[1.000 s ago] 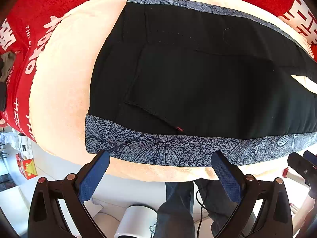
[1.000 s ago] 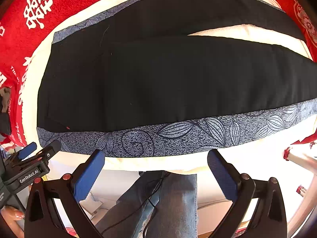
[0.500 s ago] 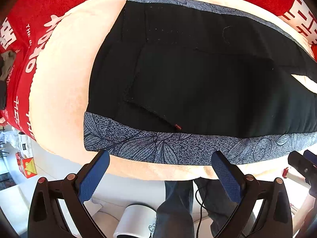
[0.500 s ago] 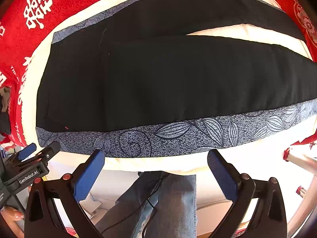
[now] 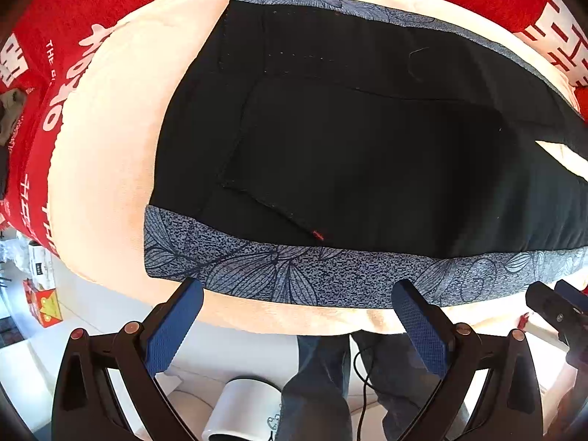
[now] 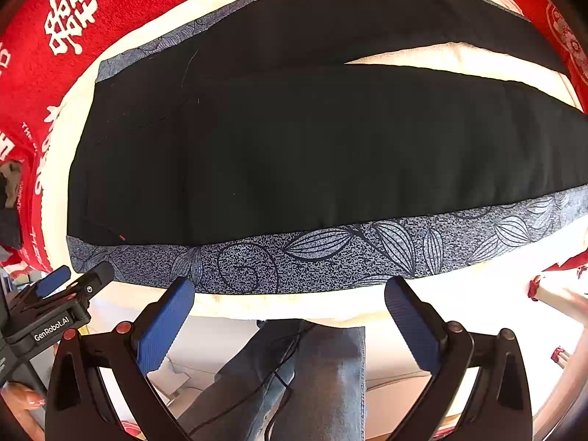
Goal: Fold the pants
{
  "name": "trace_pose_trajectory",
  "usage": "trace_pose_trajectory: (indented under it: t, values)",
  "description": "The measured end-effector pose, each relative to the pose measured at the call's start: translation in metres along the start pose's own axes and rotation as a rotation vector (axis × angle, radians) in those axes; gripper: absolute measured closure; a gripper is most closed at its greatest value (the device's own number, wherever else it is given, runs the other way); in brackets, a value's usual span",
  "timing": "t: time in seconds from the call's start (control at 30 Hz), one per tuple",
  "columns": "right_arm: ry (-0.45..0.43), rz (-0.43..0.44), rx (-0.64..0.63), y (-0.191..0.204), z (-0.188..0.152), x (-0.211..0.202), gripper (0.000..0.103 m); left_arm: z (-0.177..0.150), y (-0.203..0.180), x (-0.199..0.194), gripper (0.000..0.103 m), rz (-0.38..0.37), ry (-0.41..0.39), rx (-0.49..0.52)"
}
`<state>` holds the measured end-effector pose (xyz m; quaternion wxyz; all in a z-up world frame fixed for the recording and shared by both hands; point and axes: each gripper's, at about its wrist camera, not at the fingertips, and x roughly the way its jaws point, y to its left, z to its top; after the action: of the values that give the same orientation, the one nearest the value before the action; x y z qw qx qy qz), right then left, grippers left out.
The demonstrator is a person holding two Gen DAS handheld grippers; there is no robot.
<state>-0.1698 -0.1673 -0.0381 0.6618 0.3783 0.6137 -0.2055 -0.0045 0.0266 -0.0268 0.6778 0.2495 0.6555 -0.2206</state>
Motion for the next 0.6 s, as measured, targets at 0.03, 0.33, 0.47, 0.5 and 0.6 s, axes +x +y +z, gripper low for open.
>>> trace_pose_trajectory:
  t: [0.03, 0.33, 0.47, 0.5, 0.6]
  values:
    - [-0.001, 0.004, 0.0, 0.0, 0.001, 0.0, 0.0, 0.0, 0.0, 0.001, 0.0, -0.006, -0.001, -0.003]
    - [-0.008, 0.055, 0.005, 0.004, -0.001, 0.002, 0.0, -0.003, 0.004, 0.006, 0.0, -0.024, -0.002, -0.025]
    - [-0.009, 0.111, 0.009, 0.006, -0.002, 0.004, 0.0, -0.003, 0.018, 0.005, 0.0, -0.065, -0.02, -0.06]
    - [-0.008, 0.147, 0.015, 0.006, -0.002, 0.005, 0.0, -0.004, 0.023, 0.006, 0.0, -0.08, -0.024, -0.076]
    - [0.01, 0.278, 0.038, 0.007, -0.005, 0.011, 0.0, -0.008, 0.042, 0.012, 0.0, -0.121, -0.025, -0.124]
